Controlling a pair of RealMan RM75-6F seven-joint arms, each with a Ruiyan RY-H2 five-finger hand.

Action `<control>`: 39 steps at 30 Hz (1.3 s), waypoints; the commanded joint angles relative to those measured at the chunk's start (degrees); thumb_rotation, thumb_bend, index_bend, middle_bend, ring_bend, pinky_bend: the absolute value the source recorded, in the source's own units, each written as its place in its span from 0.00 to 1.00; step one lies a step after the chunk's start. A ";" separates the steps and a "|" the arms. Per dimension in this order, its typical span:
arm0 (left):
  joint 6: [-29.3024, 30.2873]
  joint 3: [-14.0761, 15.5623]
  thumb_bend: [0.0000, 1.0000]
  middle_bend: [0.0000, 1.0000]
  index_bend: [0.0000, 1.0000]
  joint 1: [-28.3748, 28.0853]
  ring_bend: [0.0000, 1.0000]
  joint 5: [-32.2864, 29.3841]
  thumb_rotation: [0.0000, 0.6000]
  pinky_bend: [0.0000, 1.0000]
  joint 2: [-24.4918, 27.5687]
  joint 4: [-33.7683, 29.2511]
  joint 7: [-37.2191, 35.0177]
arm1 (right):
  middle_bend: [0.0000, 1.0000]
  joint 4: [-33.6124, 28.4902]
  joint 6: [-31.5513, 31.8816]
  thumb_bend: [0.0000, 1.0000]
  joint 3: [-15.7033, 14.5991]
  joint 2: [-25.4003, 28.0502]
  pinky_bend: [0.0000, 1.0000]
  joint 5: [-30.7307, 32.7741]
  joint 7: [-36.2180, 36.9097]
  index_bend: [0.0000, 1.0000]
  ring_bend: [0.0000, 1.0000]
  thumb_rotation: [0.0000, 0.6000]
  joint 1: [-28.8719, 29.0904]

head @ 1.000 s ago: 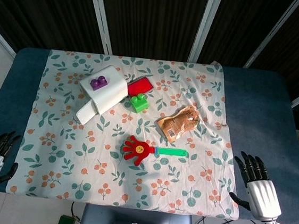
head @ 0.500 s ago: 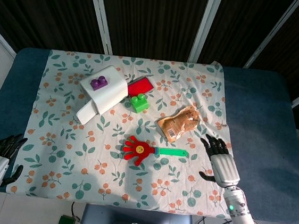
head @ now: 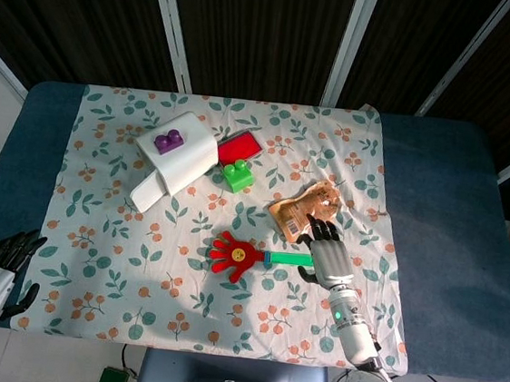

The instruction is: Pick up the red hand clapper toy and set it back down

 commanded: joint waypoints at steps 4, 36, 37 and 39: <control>0.57 -0.07 0.45 0.00 0.01 0.21 0.00 0.13 1.00 0.13 0.01 0.11 -0.15 | 0.00 3.39 -1.00 0.39 -0.40 -2.95 0.00 1.84 -0.01 0.50 0.00 1.00 2.23; 2.19 -0.43 0.45 0.00 0.01 0.88 0.00 -0.01 1.00 0.13 1.27 0.50 -3.45 | 0.04 11.75 0.02 0.43 -1.41 -9.72 0.00 1.95 4.57 0.59 0.00 1.00 6.33; 2.30 -0.44 0.45 0.00 0.01 0.92 0.00 0.02 1.00 0.13 1.30 0.53 -3.51 | 0.04 11.86 0.02 0.43 -1.45 -9.77 0.00 2.16 4.42 0.58 0.00 1.00 6.36; 2.44 -0.44 0.45 0.00 0.01 1.01 0.00 0.05 1.00 0.13 1.31 0.58 -3.64 | 0.04 12.02 -0.15 0.43 -1.47 -9.87 0.00 2.65 4.22 0.58 0.00 1.00 6.43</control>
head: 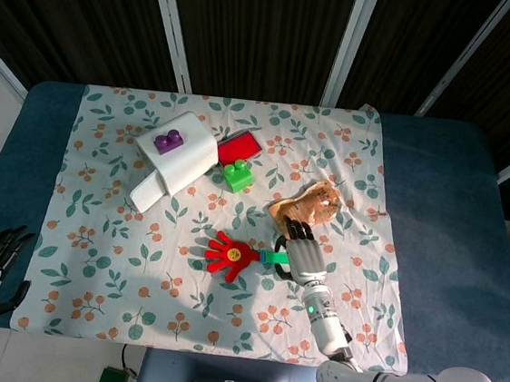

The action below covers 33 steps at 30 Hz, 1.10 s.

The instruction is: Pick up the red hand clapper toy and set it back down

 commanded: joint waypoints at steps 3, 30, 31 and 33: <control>0.10 0.00 0.46 0.00 0.01 0.06 0.00 0.08 1.00 0.13 0.05 0.00 -0.13 | 0.04 0.42 -0.36 0.43 -0.14 -0.26 0.00 0.71 -0.22 0.57 0.00 1.00 0.17; 0.52 -0.04 0.46 0.00 0.02 0.34 0.00 0.38 1.00 0.13 0.05 0.08 -0.23 | 0.62 -0.68 2.32 0.49 0.28 0.55 0.69 -6.61 12.58 0.87 0.59 1.00 -1.42; 0.51 -0.04 0.46 0.00 0.02 0.33 0.00 0.40 1.00 0.13 0.05 0.07 -0.24 | 0.65 -0.85 2.19 0.49 0.28 0.63 0.73 -6.61 12.60 0.88 0.62 1.00 -1.39; 0.55 -0.05 0.46 0.00 0.02 0.35 0.00 0.41 1.00 0.13 0.06 0.06 -0.27 | 0.69 -1.15 1.95 0.50 0.32 0.78 0.79 -6.51 12.63 0.90 0.68 1.00 -1.34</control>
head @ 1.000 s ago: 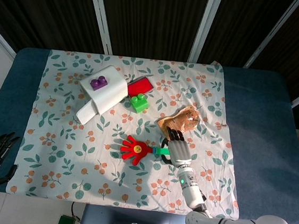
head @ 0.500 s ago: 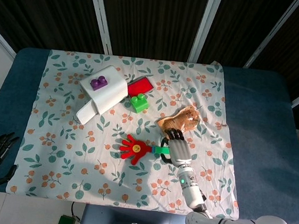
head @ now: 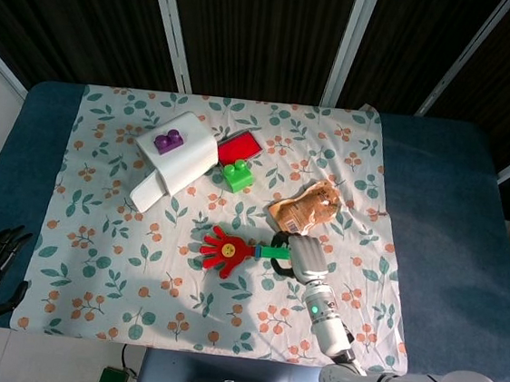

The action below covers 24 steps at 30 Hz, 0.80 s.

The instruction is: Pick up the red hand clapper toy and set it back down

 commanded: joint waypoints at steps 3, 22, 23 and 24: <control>0.05 -0.03 0.45 0.00 0.02 0.03 0.00 -0.03 1.00 0.13 0.02 0.04 -0.12 | 0.73 -0.57 0.02 0.50 0.18 0.16 0.87 -0.11 0.71 0.93 0.75 1.00 -0.09; -0.18 -0.22 0.45 0.00 0.02 -0.01 0.00 -0.39 1.00 0.13 0.00 0.00 0.05 | 0.79 -1.23 2.68 0.53 -0.39 1.71 1.00 -11.31 31.73 0.97 0.88 1.00 -4.27; -0.22 -0.23 0.45 0.00 0.02 -0.01 0.00 -0.44 1.00 0.13 -0.01 -0.01 0.11 | 0.79 -1.11 4.40 0.54 -0.74 1.82 1.00 -14.03 37.75 0.97 0.88 1.00 -4.92; -0.20 -0.23 0.45 0.00 0.02 0.00 0.00 -0.41 1.00 0.13 -0.04 -0.01 0.18 | 0.79 -3.08 9.25 0.54 -1.75 3.13 1.00 -20.54 52.42 0.97 0.88 1.00 -6.61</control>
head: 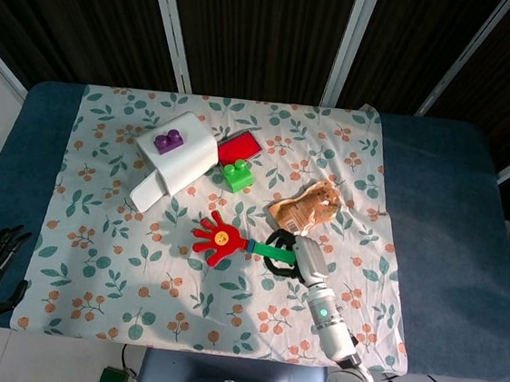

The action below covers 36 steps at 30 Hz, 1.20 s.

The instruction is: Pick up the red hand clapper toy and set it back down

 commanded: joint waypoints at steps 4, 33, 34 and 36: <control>-0.26 -0.11 0.45 0.00 0.02 -0.07 0.00 -0.30 1.00 0.13 -0.12 0.05 0.25 | 0.79 9.48 22.00 0.55 -5.31 0.64 1.00 -23.79 44.79 0.97 0.88 1.00 -4.88; -0.73 -0.06 0.45 0.00 0.02 -0.14 0.00 -0.48 1.00 0.13 -0.32 -0.32 1.41 | 0.82 -8.58 19.33 0.60 -7.04 11.48 1.00 -22.38 33.70 0.99 0.93 1.00 -5.83; -0.80 -0.08 0.45 0.00 0.02 -0.17 0.00 -0.53 1.00 0.13 -0.34 -0.34 1.50 | 0.82 -8.23 21.38 0.60 -7.18 11.54 1.00 -23.44 35.95 0.99 0.93 1.00 -6.33; -0.95 -0.09 0.45 0.00 0.02 -0.21 0.00 -0.62 1.00 0.13 -0.37 -0.38 1.63 | 0.82 -7.59 25.74 0.60 -6.45 11.00 1.00 -24.12 38.63 0.99 0.93 1.00 -7.61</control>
